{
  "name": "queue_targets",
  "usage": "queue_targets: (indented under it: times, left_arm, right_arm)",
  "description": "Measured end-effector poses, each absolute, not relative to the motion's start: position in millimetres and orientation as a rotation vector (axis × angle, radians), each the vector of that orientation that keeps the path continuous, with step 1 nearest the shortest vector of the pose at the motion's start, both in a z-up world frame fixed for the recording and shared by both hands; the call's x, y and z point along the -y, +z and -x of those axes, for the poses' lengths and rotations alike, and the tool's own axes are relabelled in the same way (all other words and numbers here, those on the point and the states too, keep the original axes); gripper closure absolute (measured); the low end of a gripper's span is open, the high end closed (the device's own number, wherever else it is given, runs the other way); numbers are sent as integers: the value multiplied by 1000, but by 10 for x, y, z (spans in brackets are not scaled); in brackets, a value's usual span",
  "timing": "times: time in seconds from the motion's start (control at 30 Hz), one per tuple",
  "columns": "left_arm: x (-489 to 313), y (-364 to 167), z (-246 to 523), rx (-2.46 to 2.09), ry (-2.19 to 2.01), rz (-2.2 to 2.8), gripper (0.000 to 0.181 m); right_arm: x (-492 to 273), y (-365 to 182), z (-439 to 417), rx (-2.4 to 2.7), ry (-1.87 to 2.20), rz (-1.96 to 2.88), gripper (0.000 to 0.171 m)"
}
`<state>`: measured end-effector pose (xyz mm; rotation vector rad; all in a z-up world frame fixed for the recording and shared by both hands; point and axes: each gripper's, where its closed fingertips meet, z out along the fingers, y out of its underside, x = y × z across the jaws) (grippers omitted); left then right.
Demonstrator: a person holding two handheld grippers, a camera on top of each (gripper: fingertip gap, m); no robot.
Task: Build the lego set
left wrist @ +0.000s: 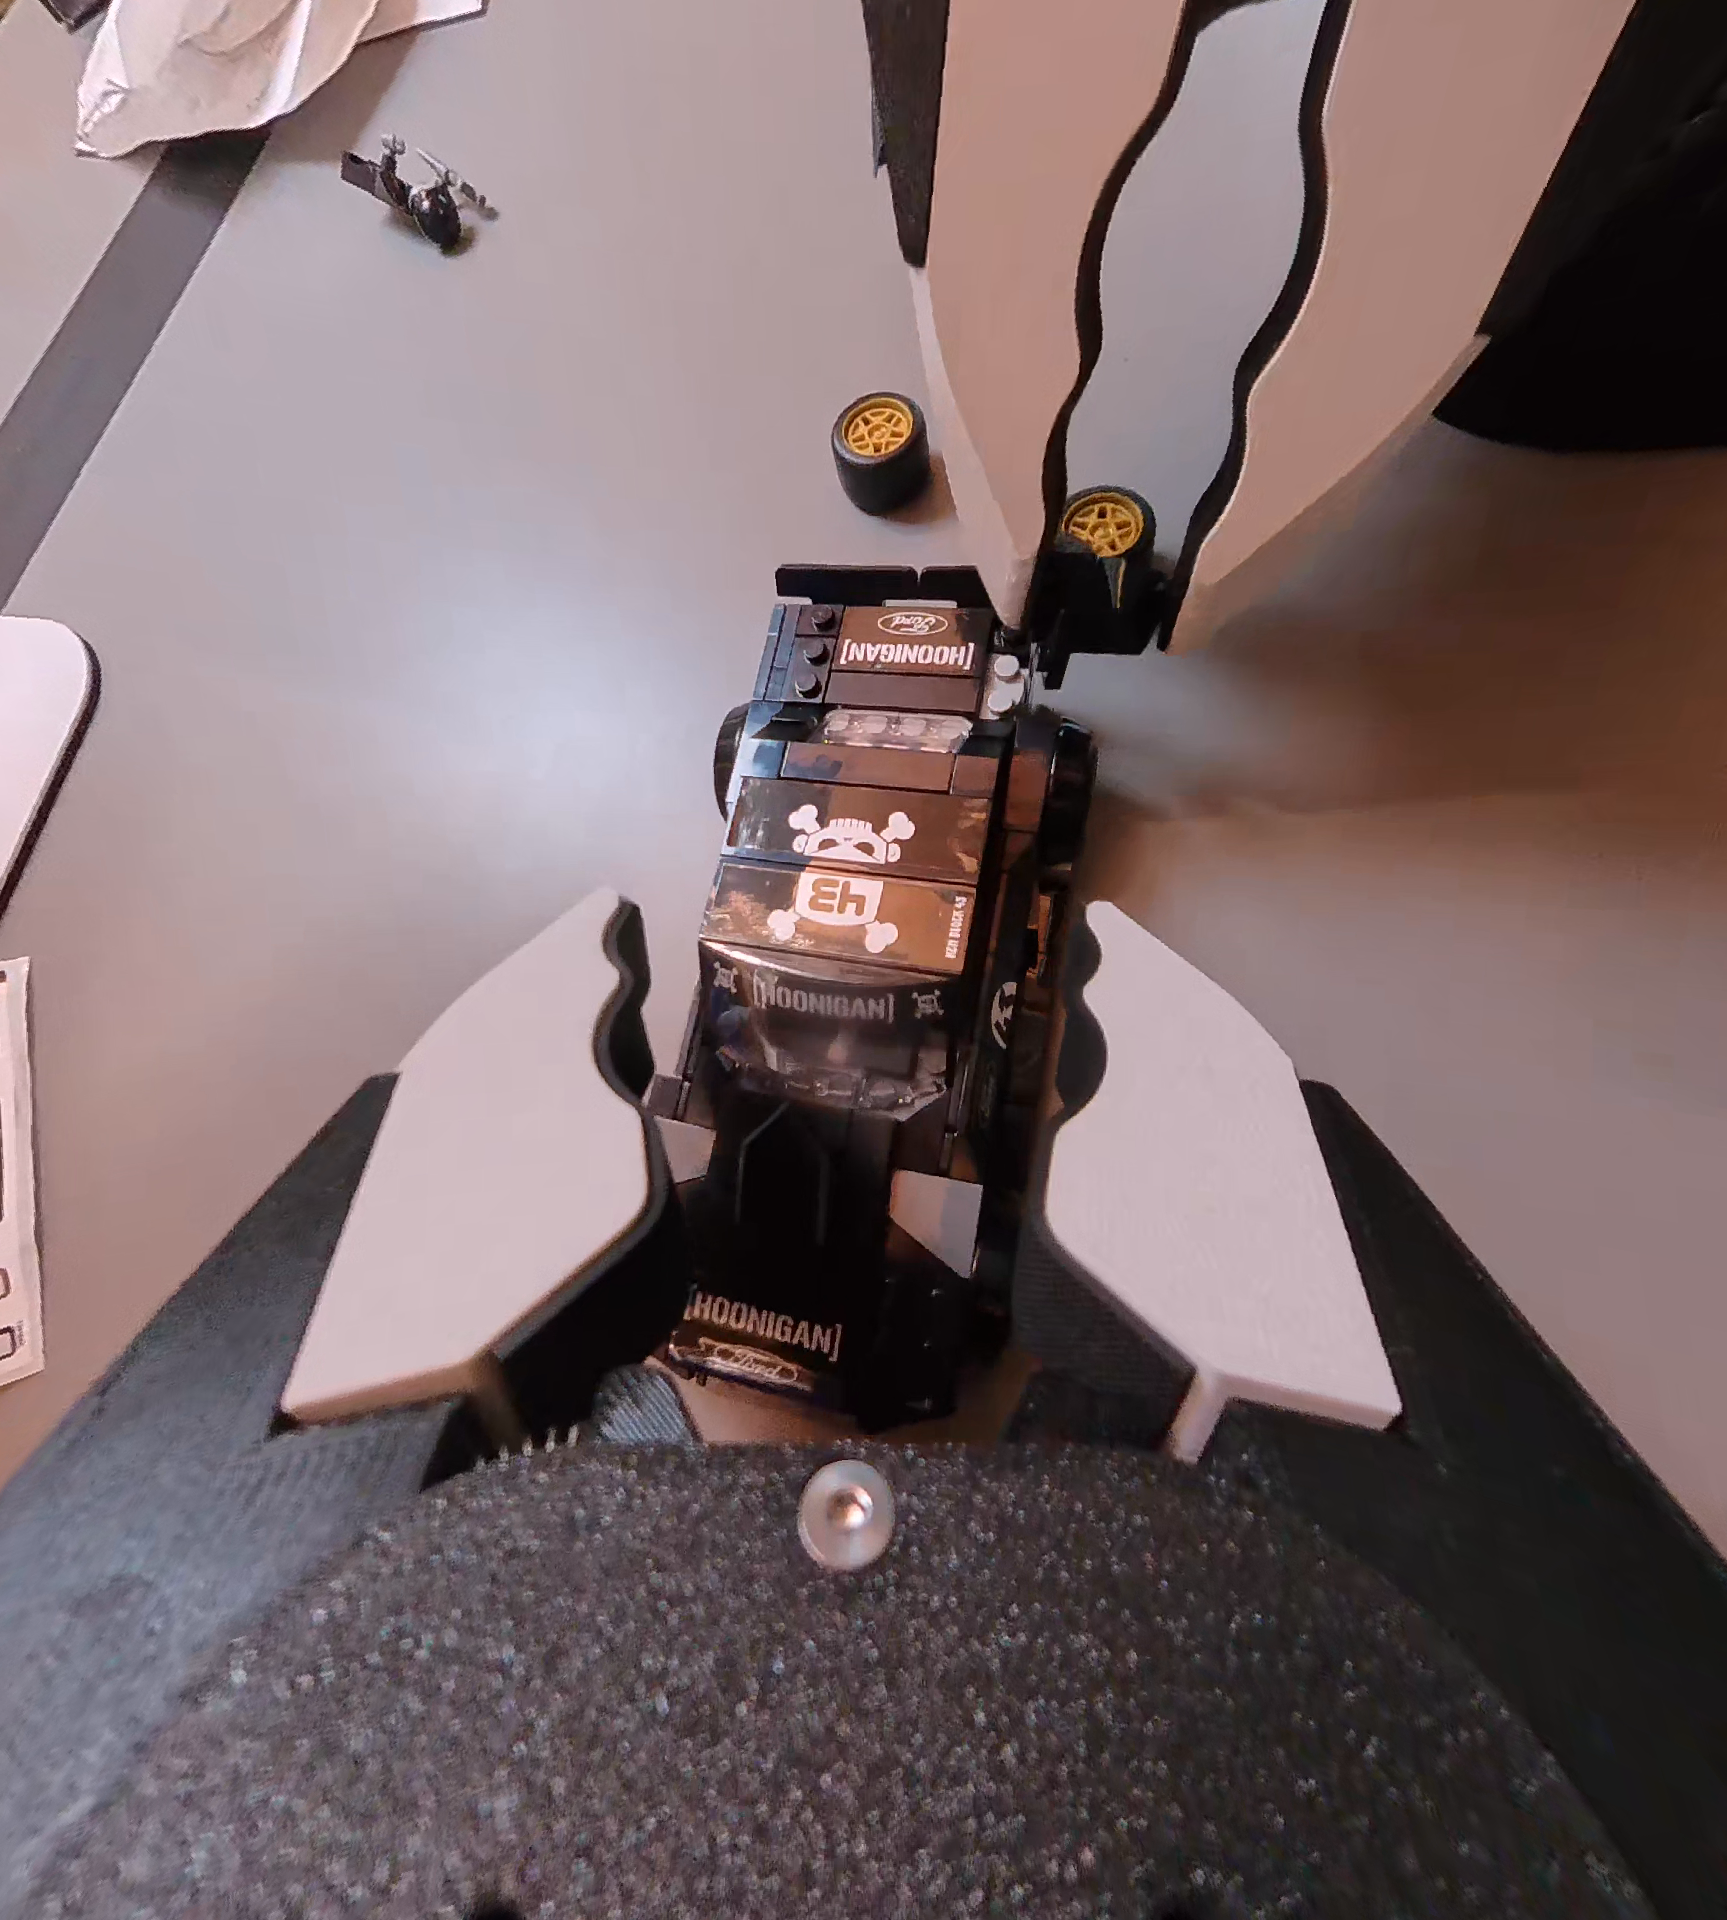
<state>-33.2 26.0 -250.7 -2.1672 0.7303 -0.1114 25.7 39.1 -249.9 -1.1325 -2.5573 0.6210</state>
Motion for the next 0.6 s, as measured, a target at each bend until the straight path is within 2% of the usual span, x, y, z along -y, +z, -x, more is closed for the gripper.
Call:
queue_targets:
  times: [0.6]
  left_arm:
    - [-268,-2560,377,-718,-102,2184,103]
  right_arm:
    - [-392,-2548,-269,2620,625,1229,148]
